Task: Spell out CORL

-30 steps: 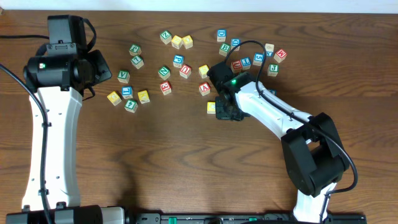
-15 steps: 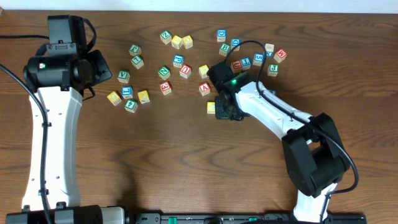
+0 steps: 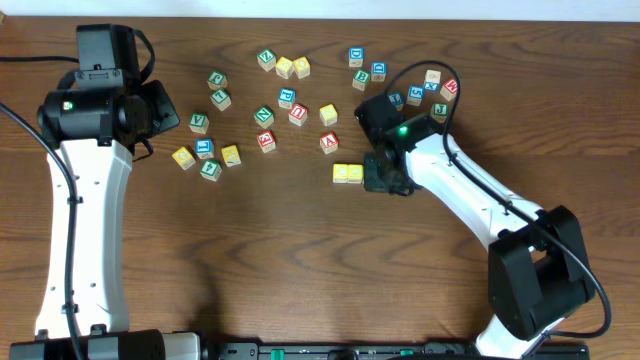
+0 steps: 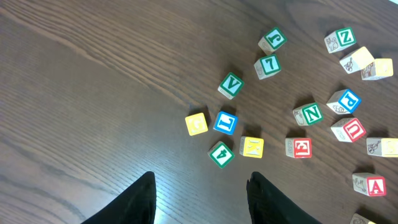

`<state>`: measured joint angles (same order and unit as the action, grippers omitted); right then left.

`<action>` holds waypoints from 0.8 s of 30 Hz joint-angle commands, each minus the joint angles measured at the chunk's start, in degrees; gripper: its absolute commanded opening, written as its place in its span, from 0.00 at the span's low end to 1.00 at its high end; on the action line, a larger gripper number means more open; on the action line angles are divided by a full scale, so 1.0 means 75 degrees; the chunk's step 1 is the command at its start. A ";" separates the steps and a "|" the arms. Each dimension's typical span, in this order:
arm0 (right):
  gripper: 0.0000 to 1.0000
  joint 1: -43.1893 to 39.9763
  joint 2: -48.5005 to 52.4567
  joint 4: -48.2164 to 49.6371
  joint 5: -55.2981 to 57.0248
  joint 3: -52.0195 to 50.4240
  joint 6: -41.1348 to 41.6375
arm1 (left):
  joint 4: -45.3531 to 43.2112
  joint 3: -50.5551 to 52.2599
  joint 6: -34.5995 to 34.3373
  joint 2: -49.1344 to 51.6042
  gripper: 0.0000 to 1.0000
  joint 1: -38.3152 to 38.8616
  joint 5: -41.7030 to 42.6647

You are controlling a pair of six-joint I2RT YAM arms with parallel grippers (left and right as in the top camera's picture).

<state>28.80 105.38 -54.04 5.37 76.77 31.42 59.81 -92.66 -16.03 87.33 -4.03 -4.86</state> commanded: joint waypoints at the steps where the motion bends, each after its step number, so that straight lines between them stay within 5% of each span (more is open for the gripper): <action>1: 0.04 -0.0181 0.0012 0.0213 0.0026 -0.0405 0.0096 | 0.0017 -0.0017 0.0102 0.0061 0.47 -0.0009 -0.0041; 24: 0.06 -0.0341 0.0044 0.2124 -0.0105 -0.1370 -0.0093 | 0.0017 -0.0017 0.0102 0.0061 0.47 -0.0009 -0.0041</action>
<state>26.68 105.38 -38.28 4.32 66.87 31.35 59.81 -92.66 -16.03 87.35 -4.03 -4.86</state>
